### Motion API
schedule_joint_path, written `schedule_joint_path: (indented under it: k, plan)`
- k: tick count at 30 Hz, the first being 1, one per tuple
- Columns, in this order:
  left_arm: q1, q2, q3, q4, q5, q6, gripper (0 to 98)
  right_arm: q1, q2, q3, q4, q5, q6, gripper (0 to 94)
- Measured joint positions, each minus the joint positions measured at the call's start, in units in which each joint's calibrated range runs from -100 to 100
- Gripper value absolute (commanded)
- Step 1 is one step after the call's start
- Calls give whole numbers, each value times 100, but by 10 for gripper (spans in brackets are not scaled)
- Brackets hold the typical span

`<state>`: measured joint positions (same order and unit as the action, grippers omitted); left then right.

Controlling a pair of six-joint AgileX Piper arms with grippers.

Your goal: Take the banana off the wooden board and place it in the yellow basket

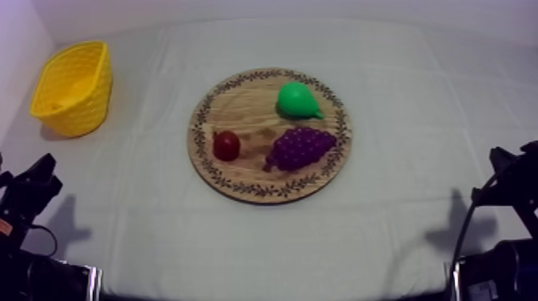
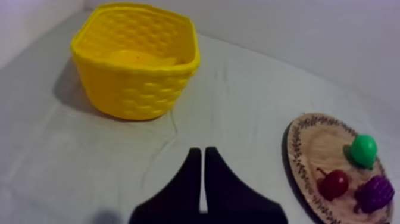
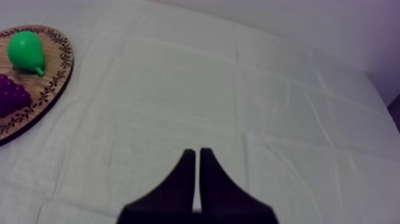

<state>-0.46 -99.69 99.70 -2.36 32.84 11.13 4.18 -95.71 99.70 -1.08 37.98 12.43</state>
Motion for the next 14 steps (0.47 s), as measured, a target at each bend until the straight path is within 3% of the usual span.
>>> schedule_joint_path:
  k: [14]
  plan:
    - [-4, -6, 6, 5, -10, 30, 1, 0, 0, 0, 0, 0, 0, 6]
